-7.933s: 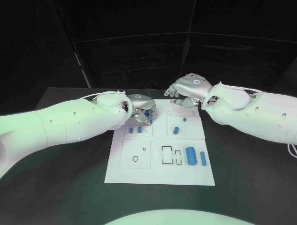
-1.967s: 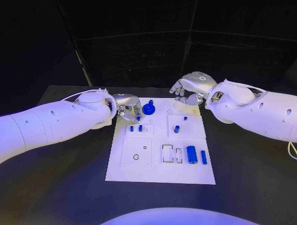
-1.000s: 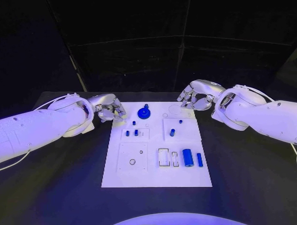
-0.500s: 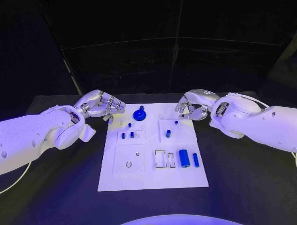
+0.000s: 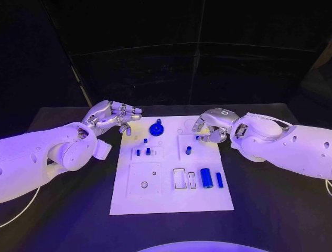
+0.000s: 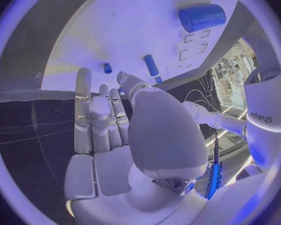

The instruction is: Assemble the parts on the task board

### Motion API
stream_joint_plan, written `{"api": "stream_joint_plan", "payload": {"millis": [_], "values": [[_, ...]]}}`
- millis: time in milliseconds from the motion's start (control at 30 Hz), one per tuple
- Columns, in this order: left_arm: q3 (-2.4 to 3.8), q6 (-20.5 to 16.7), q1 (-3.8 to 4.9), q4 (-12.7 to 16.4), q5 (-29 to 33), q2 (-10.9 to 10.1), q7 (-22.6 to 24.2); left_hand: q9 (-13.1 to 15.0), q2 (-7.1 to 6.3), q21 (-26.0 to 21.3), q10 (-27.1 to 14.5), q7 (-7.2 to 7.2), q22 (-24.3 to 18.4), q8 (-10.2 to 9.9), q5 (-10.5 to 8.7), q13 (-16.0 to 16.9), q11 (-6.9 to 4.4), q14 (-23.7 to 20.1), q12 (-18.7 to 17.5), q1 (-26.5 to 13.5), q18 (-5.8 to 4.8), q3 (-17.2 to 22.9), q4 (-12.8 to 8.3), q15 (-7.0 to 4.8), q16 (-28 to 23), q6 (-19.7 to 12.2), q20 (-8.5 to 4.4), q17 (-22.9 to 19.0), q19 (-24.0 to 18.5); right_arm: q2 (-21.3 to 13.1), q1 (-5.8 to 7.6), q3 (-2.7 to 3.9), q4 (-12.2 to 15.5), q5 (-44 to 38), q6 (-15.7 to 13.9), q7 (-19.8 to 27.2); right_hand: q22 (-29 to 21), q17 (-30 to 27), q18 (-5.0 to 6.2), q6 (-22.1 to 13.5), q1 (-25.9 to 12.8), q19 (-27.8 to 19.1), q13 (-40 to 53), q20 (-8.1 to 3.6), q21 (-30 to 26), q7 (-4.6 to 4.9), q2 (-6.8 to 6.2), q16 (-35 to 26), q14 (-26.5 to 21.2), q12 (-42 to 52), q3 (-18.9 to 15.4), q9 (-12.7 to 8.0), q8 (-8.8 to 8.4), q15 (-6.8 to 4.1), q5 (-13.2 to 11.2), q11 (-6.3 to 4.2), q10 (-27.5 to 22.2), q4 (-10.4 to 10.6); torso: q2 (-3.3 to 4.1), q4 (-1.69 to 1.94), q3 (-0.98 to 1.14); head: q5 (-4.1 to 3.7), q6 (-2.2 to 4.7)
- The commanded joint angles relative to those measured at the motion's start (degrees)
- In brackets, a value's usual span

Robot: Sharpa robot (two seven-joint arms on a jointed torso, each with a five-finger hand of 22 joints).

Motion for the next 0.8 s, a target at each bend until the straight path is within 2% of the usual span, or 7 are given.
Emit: {"api": "stream_joint_plan", "payload": {"millis": [33,300,500,667,800], "values": [[0.04,1.02,0.01,0.32,5.18,-0.07,2.30,-0.08,-0.16,-0.44,-0.19,0.35,-0.09,-0.13,-0.17,0.05,0.11,-0.61,0.33,-0.65,1.02,-0.09,0.27,-0.02,-0.30,-0.06,-0.12,-0.21,-0.43,0.38,-0.14,0.04,-0.41,-1.03,1.18,-0.18,0.32,1.15,0.17,0.07,0.19,-0.28,0.11,0.12,0.64,0.22,-0.17,1.28,2.39,0.51,-0.03,0.12,0.32,0.28,-0.16,0.07,-0.22,0.29,0.03,0.01,-0.02,0.08,-0.10],[0.04,1.34,-0.02,0.51,5.77,-0.08,2.31,-0.08,-0.14,-0.59,-0.24,0.37,-0.19,-0.13,-0.17,0.06,0.13,-0.76,0.37,-0.77,1.02,-0.21,0.39,0.01,-0.44,-0.08,-0.09,-0.44,-0.51,1.05,-0.63,0.04,-1.47,-0.83,2.31,-0.31,1.51,6.09,0.27,1.66,0.61,-0.06,0.09,0.16,2.54,-0.09,0.78,6.45,3.03,1.84,0.98,0.38,0.95,-0.03,0.62,-0.32,0.88,0.23,0.03,-0.08,-0.02,0.29,-0.30],[0.03,1.46,-0.03,0.43,5.86,-0.17,2.23,-0.07,-0.14,-0.65,-0.27,0.39,-0.23,-0.12,-0.17,0.06,0.14,-0.80,0.39,-0.84,1.03,-0.27,0.44,0.02,-0.47,-0.09,-0.07,-0.50,-0.54,1.47,-0.76,0.04,-2.11,-0.80,2.88,-0.54,1.98,6.95,0.27,1.99,0.63,-0.22,0.02,0.16,3.23,-0.13,0.88,7.48,3.01,2.06,1.38,0.39,0.98,-0.05,0.78,-0.37,0.98,0.20,0.02,-0.06,-0.02,0.18,-0.53],[0.03,1.78,-0.03,0.39,5.87,-0.11,1.93,-0.07,-0.11,-0.83,-0.39,0.42,-0.35,-0.12,-0.17,0.06,0.19,-0.96,0.44,-1.12,1.02,-0.49,0.68,0.07,-0.61,-0.14,-0.01,-0.77,-0.59,1.83,-0.86,0.05,-2.53,-0.60,4.12,-0.65,2.69,8.36,0.28,2.53,0.72,-0.57,-0.01,0.13,4.27,-0.17,1.41,9.11,3.00,2.37,2.25,0.40,1.03,-0.04,0.95,-0.42,1.32,0.10,0.01,0.00,-0.02,0.07,-0.65],[0.03,1.98,-0.03,0.41,5.88,-0.07,1.77,-0.07,-0.11,-0.97,-0.50,0.44,-0.45,-0.13,-0.17,0.07,0.22,-1.03,0.48,-1.37,1.02,-0.73,0.89,0.12,-0.63,-0.22,0.03,-0.88,-0.63,2.18,-1.00,0.05,-2.88,-0.41,5.13,-0.74,3.18,9.14,0.29,2.90,0.91,-0.87,0.00,0.12,4.97,-0.18,1.90,10.05,2.98,2.57,2.98,0.42,1.07,-0.07,0.89,-0.50,1.58,-0.11,0.02,-0.08,-0.02,0.14,-0.77]]}}
